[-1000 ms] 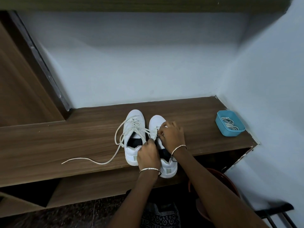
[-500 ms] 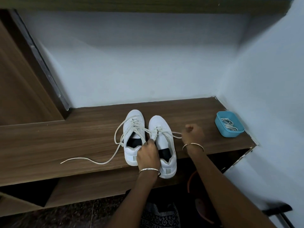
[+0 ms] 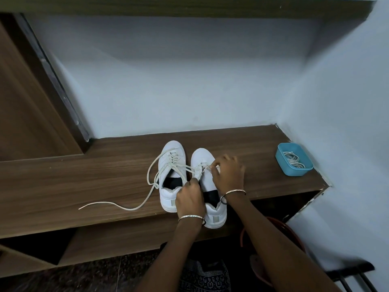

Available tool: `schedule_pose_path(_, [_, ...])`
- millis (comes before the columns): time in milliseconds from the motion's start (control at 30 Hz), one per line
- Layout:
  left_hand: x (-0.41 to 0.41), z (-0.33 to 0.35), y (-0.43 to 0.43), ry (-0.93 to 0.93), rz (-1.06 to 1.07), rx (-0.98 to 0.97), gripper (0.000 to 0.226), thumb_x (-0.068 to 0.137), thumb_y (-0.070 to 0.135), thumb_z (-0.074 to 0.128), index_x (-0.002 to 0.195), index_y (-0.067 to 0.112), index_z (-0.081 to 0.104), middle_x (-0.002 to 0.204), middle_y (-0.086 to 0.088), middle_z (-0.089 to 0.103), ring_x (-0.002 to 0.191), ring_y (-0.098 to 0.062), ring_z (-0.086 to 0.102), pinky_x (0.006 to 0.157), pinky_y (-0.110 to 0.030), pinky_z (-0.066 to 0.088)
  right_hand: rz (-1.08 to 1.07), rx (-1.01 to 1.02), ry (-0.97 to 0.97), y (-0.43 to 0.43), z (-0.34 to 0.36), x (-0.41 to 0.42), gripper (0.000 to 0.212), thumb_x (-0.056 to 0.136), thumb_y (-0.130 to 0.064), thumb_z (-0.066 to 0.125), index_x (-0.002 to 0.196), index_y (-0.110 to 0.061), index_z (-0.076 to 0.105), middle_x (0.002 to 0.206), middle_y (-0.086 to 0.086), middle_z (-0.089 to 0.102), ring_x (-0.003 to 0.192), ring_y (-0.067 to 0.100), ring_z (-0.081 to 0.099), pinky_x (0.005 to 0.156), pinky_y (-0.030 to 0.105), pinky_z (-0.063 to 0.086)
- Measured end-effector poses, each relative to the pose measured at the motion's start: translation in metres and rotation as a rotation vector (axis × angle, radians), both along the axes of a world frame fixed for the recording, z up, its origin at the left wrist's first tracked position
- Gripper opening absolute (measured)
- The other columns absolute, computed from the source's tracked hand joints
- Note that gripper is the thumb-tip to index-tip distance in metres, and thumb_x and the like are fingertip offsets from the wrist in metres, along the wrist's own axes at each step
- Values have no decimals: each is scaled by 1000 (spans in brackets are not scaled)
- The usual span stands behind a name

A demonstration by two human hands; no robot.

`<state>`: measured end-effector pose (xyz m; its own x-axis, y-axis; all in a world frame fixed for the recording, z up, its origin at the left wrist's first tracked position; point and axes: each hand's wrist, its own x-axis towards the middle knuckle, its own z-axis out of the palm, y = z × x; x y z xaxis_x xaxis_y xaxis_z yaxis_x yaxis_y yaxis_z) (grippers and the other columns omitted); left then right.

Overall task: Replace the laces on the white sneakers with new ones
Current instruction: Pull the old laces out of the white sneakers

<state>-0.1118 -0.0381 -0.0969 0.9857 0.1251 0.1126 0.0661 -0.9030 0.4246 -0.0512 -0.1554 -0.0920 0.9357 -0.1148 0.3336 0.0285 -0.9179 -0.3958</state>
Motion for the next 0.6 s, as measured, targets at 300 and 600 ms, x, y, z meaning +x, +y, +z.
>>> schedule_pose_path(300, [0,-2,0,-32,-8,-8,15,94,3,48,100,9,60,94,-12,71,85,-32,68,62,-32,36,-547,618,112,-63,-13,6,17,90,-27,64,92,-14,75,105,14,73,109,39,61,91,39,48])
schedule_pose_path(600, [-1,-1,0,-6,-6,28,19,93,1,44,104,11,57,103,-10,69,94,-31,67,69,-33,43,123,48,8,1,-4,-4,26,75,-36,63,100,-31,69,112,-6,60,109,26,51,88,43,41])
